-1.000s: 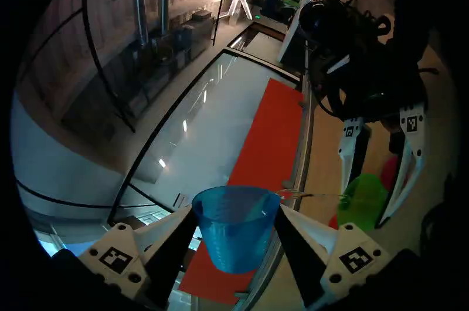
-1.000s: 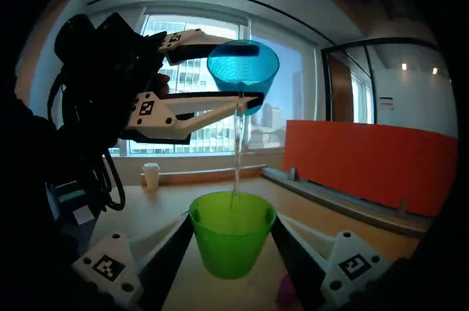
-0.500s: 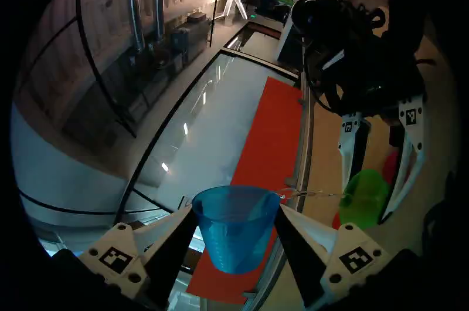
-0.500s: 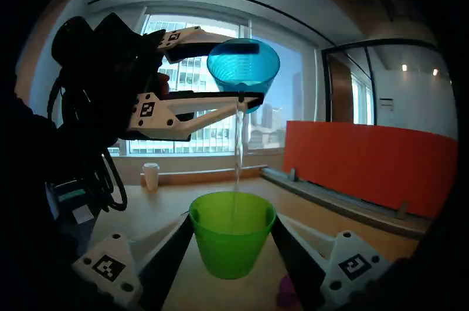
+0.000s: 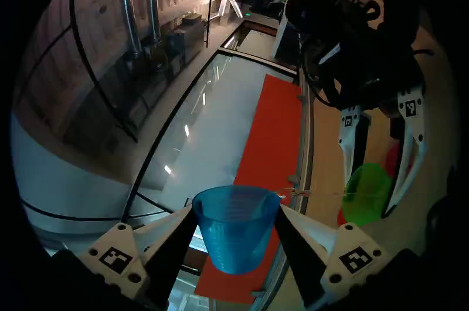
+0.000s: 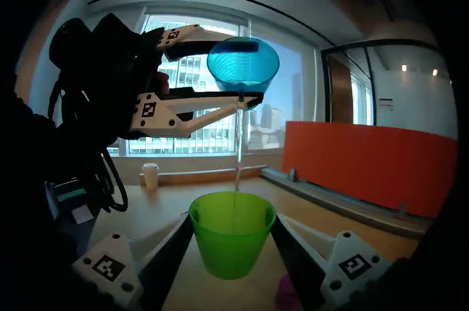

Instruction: Pour water

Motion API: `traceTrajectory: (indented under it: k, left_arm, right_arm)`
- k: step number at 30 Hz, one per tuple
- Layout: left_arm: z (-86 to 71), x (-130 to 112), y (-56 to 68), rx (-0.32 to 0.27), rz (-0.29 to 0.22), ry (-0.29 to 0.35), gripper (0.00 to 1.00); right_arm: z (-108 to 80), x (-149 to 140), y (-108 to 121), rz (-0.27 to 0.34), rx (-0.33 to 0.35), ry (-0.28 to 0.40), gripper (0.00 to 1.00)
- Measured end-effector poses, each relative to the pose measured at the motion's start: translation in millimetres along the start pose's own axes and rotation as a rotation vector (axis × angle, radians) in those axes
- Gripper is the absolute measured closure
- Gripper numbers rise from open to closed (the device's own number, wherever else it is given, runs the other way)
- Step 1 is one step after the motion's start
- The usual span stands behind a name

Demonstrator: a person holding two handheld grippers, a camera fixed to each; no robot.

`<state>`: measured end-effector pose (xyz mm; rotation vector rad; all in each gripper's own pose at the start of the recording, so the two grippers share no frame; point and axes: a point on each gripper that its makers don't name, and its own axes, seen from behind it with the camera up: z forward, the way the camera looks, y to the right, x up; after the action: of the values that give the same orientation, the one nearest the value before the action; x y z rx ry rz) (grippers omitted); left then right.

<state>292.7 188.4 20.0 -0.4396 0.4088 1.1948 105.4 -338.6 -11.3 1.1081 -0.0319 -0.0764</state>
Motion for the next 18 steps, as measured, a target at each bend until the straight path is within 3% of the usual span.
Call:
traceTrajectory:
  k: [18]
  left_arm:
    - [-0.2,4.0,3.2,0.005,0.064,0.003,0.14]
  right_arm:
    - [-0.9,-0.3,0.8,-0.005,-0.004,0.002,0.09]
